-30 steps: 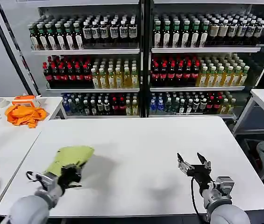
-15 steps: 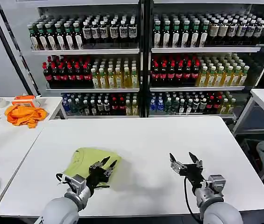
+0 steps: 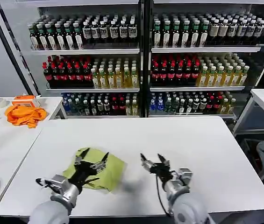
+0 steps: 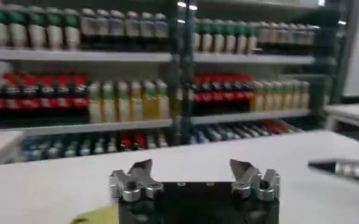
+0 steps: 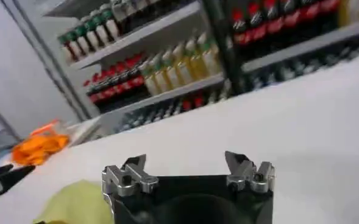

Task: Fold and organize the clothes.

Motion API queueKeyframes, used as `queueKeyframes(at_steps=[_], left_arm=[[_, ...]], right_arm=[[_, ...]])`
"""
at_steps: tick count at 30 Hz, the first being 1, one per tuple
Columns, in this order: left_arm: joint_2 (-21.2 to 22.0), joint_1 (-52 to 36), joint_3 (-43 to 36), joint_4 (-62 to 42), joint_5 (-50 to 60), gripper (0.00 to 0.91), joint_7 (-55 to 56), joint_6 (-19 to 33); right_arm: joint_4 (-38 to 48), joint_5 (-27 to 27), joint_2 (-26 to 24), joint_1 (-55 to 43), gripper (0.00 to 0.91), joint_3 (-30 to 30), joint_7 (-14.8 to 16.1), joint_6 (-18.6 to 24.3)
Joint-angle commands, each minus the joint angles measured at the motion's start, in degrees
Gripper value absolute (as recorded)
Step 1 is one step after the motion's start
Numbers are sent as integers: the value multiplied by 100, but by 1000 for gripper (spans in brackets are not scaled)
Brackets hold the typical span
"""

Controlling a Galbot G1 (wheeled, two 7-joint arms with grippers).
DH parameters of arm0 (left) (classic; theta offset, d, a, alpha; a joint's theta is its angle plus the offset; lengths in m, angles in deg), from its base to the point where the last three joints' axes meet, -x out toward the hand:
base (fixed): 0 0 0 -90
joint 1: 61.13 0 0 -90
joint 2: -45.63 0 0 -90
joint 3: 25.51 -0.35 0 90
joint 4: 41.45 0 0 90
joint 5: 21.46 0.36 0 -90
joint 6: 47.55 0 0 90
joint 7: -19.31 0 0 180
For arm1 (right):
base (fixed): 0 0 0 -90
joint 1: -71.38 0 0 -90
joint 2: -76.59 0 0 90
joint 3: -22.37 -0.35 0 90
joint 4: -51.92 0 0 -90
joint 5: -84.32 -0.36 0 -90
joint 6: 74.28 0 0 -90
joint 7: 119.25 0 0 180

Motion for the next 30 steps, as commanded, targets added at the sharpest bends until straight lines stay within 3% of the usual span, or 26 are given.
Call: queueKeyframes(at_steps=[1, 6, 13, 18, 21, 22, 23, 24, 25, 30], left_arm=[[157, 904, 1284, 366, -483, 907, 262, 126], [284, 1014, 1330, 452, -469, 907, 270, 112], [364, 1108, 1327, 522, -439, 907, 262, 94], [362, 1122, 1319, 531, -449, 907, 244, 85], [360, 1121, 1281, 500, -443, 907, 232, 79], [363, 1113, 1274, 493, -445, 907, 230, 75], [369, 1104, 1263, 490, -444, 907, 226, 73], [370, 1096, 1260, 489, -446, 907, 223, 69], [371, 1091, 1256, 487, -450, 907, 217, 64], [310, 1069, 1234, 423, -470, 907, 189, 60]], right_arm=[[1105, -1260, 524, -1115, 907, 1438, -328, 8], [1338, -1570, 633, -1421, 907, 1711, -516, -13], [1528, -1580, 738, -1505, 907, 1827, -734, 14], [1704, -1568, 864, -1494, 907, 1744, -1133, 71], [1714, -1557, 870, -1464, 887, 1737, -1155, 82], [1725, -1556, 882, -1460, 806, 1734, -1171, 102], [1743, -1554, 907, -1461, 645, 1725, -1192, 136], [1748, -1547, 921, -1462, 141, 1719, -1201, 163], [1758, -1545, 934, -1461, 0, 1705, -1216, 191], [1792, -1478, 938, -1454, 0, 1678, -1227, 210]])
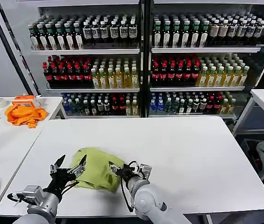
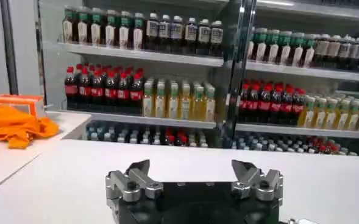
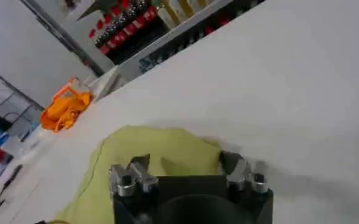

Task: Fold and organize the clothes.

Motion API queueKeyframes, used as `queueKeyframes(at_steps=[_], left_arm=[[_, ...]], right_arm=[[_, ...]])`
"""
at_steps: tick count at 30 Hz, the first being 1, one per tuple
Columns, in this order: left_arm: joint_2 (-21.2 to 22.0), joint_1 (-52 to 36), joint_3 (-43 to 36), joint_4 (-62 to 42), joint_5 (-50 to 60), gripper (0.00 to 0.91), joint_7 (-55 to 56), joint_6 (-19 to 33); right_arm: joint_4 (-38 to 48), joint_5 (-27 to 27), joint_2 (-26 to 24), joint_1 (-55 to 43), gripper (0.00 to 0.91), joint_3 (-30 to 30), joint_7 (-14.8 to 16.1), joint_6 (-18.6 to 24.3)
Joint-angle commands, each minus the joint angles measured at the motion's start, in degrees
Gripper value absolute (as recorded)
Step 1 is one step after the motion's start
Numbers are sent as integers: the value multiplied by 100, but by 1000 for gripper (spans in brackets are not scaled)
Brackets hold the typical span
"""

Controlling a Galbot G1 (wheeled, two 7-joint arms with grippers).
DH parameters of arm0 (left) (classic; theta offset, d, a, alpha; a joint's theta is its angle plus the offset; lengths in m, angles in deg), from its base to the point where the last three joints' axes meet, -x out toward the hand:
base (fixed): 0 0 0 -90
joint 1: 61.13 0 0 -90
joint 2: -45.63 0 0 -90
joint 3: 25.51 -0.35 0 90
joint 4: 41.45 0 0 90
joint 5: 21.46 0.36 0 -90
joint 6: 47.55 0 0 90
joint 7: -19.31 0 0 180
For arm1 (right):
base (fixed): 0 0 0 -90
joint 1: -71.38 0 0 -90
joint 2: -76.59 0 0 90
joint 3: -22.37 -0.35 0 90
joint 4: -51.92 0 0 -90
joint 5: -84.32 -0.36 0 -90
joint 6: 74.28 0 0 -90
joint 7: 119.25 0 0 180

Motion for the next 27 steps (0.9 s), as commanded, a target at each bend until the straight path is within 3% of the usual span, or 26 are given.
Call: queueKeyframes(at_steps=[1, 10, 17, 22, 27], left_arm=[[-37, 53, 62, -43, -48, 907, -9, -11], [-45, -46, -19, -121, -91, 907, -11, -59], [-49, -118, -65, -199, -137, 907, -9, -78], [-42, -143, -91, -205, -158, 907, -11, -92], [-35, -151, -147, -212, -153, 907, -24, -99]], right_arm=[[206, -46, 74, -96, 0, 107, -204, 36], [333, 201, 11, -204, 0, 2, -183, -60], [429, 317, -145, -347, 0, -199, -62, -466], [419, 708, -418, -485, 0, -403, 303, -690], [307, 1019, -1075, -644, 0, -638, 867, -985]])
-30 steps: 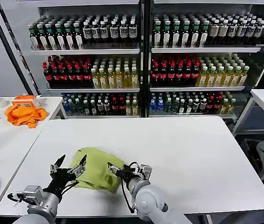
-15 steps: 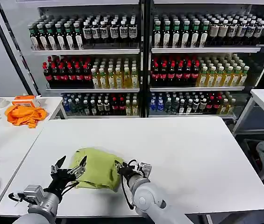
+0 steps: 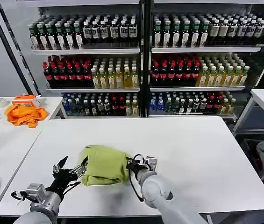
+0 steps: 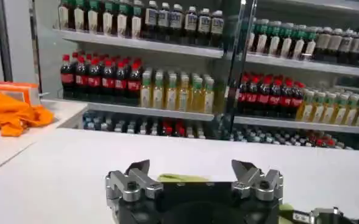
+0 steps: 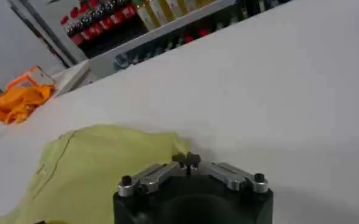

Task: Fold and organize the clothes.

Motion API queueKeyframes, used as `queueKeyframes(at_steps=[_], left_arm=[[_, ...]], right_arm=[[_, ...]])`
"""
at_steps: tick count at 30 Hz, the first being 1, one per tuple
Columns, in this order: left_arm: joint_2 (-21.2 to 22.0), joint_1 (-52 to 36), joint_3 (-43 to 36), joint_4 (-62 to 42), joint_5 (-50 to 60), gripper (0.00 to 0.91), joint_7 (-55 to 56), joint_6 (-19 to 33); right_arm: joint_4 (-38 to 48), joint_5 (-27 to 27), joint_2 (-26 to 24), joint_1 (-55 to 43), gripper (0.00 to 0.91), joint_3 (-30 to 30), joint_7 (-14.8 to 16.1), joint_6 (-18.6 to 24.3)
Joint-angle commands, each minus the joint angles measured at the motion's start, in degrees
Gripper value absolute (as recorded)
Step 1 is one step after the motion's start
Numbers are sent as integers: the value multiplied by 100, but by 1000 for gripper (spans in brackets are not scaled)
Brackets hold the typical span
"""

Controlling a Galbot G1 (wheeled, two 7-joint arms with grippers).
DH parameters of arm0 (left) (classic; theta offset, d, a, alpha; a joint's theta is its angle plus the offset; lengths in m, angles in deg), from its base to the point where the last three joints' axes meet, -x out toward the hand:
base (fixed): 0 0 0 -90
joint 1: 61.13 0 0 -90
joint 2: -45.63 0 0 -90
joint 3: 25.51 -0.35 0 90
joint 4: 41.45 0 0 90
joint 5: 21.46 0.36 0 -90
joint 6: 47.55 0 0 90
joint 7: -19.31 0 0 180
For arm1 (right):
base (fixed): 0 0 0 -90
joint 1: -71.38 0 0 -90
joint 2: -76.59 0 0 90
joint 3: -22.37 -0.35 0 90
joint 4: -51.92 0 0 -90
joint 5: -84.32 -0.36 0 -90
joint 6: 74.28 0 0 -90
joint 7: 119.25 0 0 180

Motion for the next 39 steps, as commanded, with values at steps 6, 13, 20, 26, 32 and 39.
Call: queueKeyframes(at_steps=[6, 13, 20, 26, 32, 39], left_arm=[[37, -59, -130, -33, 8, 907, -40, -36], [122, -174, -319, -126, 23, 907, -66, -136], [193, -419, -857, -292, 133, 907, -97, -180], [272, -747, -1265, -602, 105, 907, -88, -174], [410, -1045, -1598, -926, 12, 907, -68, -195], [756, -1605, -1850, -1612, -457, 907, 62, -496]], right_arm=[[-65, 1051, -1779, -235, 0, -655, 1608, -586], [389, 1822, -2146, -240, 907, -1071, 2134, -563], [-10, 2242, -2033, 74, 907, -1345, 2127, 24], [-323, 2777, -2053, 535, 907, -1558, 1868, 960], [-846, 2729, -2151, 1265, 907, -2083, 1716, 906], [-1195, 2706, -2114, 1971, 907, -2489, 1648, 833]])
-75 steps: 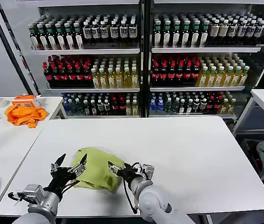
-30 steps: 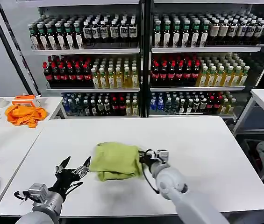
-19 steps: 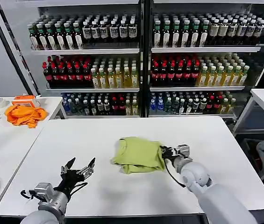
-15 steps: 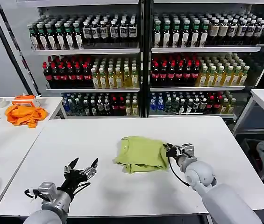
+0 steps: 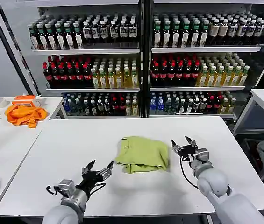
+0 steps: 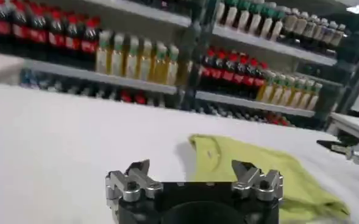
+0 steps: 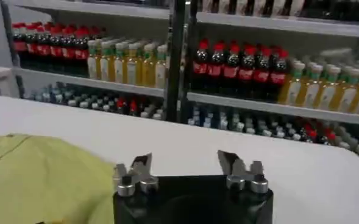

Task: Fold and organize the clothes.

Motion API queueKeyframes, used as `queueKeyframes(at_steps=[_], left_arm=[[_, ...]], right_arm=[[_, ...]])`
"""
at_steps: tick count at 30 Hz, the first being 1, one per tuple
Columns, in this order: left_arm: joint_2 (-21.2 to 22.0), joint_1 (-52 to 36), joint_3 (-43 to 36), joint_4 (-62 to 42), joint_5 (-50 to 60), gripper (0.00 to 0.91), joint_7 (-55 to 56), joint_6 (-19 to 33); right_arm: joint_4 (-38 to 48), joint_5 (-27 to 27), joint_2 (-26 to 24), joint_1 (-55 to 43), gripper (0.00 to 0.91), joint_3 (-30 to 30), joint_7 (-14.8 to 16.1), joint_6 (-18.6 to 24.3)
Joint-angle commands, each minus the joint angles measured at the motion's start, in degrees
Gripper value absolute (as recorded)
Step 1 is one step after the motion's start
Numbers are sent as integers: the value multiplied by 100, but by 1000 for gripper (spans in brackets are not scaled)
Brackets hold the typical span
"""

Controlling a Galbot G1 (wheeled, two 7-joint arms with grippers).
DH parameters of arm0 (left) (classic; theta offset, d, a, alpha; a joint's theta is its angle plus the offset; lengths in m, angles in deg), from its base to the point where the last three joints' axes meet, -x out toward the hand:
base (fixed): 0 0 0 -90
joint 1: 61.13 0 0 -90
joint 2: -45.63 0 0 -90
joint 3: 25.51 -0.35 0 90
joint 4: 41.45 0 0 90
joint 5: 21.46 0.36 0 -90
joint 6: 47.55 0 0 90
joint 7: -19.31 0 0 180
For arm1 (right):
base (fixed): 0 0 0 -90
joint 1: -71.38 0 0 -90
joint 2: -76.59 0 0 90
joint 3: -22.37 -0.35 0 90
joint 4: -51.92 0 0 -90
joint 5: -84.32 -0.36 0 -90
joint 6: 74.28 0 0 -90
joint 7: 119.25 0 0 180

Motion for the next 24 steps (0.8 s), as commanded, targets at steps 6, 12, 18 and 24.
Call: queueKeyframes(at_steps=[6, 12, 18, 24], left_arm=[[436, -1095, -961, -1319, 12, 907, 101, -168], [534, -1396, -1123, -1751, 231, 907, 168, -106], [576, -1517, -1148, -2062, 255, 907, 318, -58], [639, -1575, -1158, -2133, 167, 413, 382, -25]], right_arm=[[-719, 263, -111, 1304, 907, -873, -58, 286], [-764, 238, -109, 1358, 907, -908, -70, 292], [-834, 119, -112, 1402, 907, -934, -88, 274], [-836, 31, -77, 1400, 907, -953, -109, 251]])
